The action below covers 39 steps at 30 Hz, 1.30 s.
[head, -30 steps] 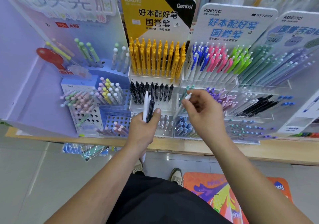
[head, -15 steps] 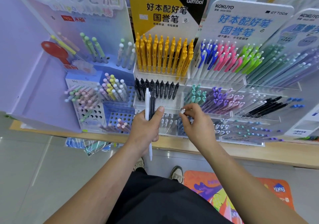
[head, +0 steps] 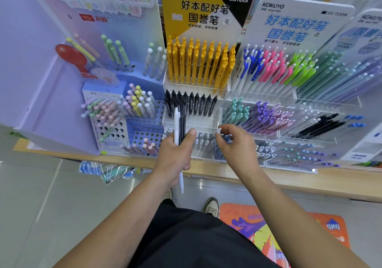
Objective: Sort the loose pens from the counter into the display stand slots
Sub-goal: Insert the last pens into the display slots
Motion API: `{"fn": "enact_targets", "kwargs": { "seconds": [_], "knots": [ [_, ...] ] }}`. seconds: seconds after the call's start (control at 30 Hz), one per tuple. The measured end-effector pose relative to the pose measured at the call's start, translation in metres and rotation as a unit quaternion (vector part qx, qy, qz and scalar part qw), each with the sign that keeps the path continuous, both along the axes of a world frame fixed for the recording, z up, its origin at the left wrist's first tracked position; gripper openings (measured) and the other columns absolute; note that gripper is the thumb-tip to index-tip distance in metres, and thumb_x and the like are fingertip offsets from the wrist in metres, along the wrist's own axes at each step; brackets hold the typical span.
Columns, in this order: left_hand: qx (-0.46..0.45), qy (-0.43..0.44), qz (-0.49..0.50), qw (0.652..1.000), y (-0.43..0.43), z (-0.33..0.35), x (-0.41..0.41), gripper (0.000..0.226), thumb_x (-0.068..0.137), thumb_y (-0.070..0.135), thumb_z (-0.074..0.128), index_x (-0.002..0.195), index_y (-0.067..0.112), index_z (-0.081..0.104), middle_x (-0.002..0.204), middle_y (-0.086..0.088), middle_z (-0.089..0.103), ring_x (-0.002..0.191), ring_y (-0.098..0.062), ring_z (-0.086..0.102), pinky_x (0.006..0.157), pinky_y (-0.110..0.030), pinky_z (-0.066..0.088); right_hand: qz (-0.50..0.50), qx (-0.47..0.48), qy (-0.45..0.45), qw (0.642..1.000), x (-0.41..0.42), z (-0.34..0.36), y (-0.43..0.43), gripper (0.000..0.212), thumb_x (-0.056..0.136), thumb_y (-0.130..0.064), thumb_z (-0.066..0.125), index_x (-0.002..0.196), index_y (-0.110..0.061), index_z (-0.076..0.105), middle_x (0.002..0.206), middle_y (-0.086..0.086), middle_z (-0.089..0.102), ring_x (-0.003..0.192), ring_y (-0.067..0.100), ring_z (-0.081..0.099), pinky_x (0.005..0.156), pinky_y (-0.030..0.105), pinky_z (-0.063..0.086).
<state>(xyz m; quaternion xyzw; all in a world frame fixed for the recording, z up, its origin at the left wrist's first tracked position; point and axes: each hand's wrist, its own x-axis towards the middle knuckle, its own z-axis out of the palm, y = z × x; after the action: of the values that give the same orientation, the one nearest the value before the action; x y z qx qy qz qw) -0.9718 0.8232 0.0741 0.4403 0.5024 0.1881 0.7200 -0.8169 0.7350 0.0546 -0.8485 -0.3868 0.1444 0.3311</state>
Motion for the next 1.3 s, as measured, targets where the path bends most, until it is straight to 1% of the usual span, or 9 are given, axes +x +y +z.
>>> {"fn": "enact_targets", "kwargs": {
  "seconds": [0.17, 0.37, 0.5, 0.8, 0.9, 1.0, 1.1, 1.2, 1.3],
  "knots": [
    [-0.009, -0.011, 0.002, 1.000, 0.001, 0.001, -0.004, 0.036, 0.099, 0.042, 0.069, 0.083, 0.018, 0.048, 0.056, 0.004, 0.039, 0.046, -0.011, 0.032, 0.045, -0.027, 0.030, 0.014, -0.005, -0.015, 1.000, 0.002, -0.005, -0.005, 0.016, 0.093, -0.023, 0.072, 0.107, -0.016, 0.073, 0.090, -0.001, 0.071, 0.086, 0.020, 0.066, 0.075, 0.042, 0.058],
    [-0.034, -0.030, 0.008, 0.999, 0.003, 0.001, -0.009, 0.037, 0.099, 0.041, 0.069, 0.084, 0.017, 0.046, 0.061, 0.000, 0.037, 0.049, -0.014, 0.033, 0.045, -0.028, 0.033, 0.058, -0.040, -0.120, 0.990, 0.000, -0.015, 0.002, 0.009, 0.092, -0.020, 0.075, 0.096, -0.012, 0.079, 0.087, 0.002, 0.071, 0.086, 0.027, 0.061, 0.072, 0.037, 0.054],
    [-0.064, -0.056, -0.009, 0.996, 0.004, 0.005, -0.009, 0.037, 0.098, 0.041, 0.071, 0.085, 0.016, 0.047, 0.060, 0.000, 0.038, 0.049, -0.014, 0.032, 0.045, -0.027, 0.032, 0.045, -0.046, -0.139, 0.988, 0.000, -0.015, 0.007, 0.028, 0.098, -0.026, 0.067, 0.074, -0.013, 0.075, 0.076, 0.001, 0.067, 0.079, 0.026, 0.057, 0.071, 0.033, 0.050],
    [-0.066, -0.064, -0.041, 0.995, 0.008, 0.007, -0.011, 0.039, 0.097, 0.042, 0.071, 0.089, 0.014, 0.046, 0.059, 0.002, 0.041, 0.048, -0.013, 0.034, 0.045, -0.028, 0.033, 0.050, -0.045, -0.167, 0.984, -0.002, -0.018, 0.010, 0.008, 0.094, -0.018, 0.072, 0.092, -0.015, 0.079, 0.084, 0.004, 0.069, 0.085, 0.030, 0.059, 0.063, 0.029, 0.041],
    [-0.063, -0.057, -0.049, 0.995, 0.008, 0.007, -0.010, 0.039, 0.098, 0.042, 0.071, 0.093, 0.013, 0.046, 0.060, 0.002, 0.041, 0.049, -0.013, 0.033, 0.046, -0.028, 0.032, 0.061, -0.061, -0.178, 0.980, 0.000, -0.019, 0.011, 0.008, 0.094, -0.016, 0.071, 0.095, -0.014, 0.079, 0.086, 0.006, 0.069, 0.085, 0.033, 0.061, 0.062, 0.033, 0.046],
    [-0.058, -0.051, -0.061, 0.995, 0.004, 0.009, -0.008, 0.035, 0.099, 0.039, 0.071, 0.094, 0.013, 0.048, 0.061, 0.000, 0.040, 0.048, -0.013, 0.034, 0.047, -0.028, 0.031, 0.061, -0.052, -0.128, 0.989, -0.001, -0.007, 0.006, 0.015, 0.098, -0.014, 0.063, 0.105, -0.014, 0.077, 0.096, 0.004, 0.073, 0.089, 0.031, 0.065, 0.066, 0.035, 0.053],
    [-0.023, -0.033, -0.086, 0.995, 0.002, 0.013, -0.007, 0.032, 0.100, 0.037, 0.070, 0.084, 0.017, 0.050, 0.059, 0.001, 0.039, 0.048, -0.014, 0.033, 0.047, -0.027, 0.031, 0.020, 0.012, -0.067, 0.997, -0.013, 0.026, -0.002, 0.019, 0.100, -0.020, 0.061, 0.112, -0.017, 0.076, 0.103, -0.004, 0.075, 0.093, 0.017, 0.069, 0.073, 0.032, 0.056],
    [0.012, -0.031, -0.121, 0.992, 0.001, 0.019, -0.003, 0.034, 0.102, 0.034, 0.068, 0.078, 0.021, 0.048, 0.057, 0.001, 0.033, 0.048, -0.016, 0.028, 0.047, -0.029, 0.026, 0.012, 0.092, 0.145, 0.985, -0.025, 0.071, 0.013, 0.024, 0.099, -0.032, 0.066, 0.118, -0.020, 0.074, 0.105, -0.011, 0.075, 0.095, -0.001, 0.067, 0.080, 0.017, 0.054],
    [0.034, -0.036, -0.146, 0.988, -0.002, 0.026, 0.001, 0.036, 0.102, 0.033, 0.067, 0.068, 0.029, 0.052, 0.060, -0.003, 0.030, 0.048, -0.017, 0.025, 0.047, -0.030, 0.024, 0.021, 0.097, 0.313, 0.945, -0.030, 0.088, 0.035, 0.019, 0.095, -0.030, 0.073, 0.110, -0.019, 0.076, 0.097, -0.003, 0.077, 0.092, 0.009, 0.072, 0.080, 0.028, 0.060]
  ]
}}
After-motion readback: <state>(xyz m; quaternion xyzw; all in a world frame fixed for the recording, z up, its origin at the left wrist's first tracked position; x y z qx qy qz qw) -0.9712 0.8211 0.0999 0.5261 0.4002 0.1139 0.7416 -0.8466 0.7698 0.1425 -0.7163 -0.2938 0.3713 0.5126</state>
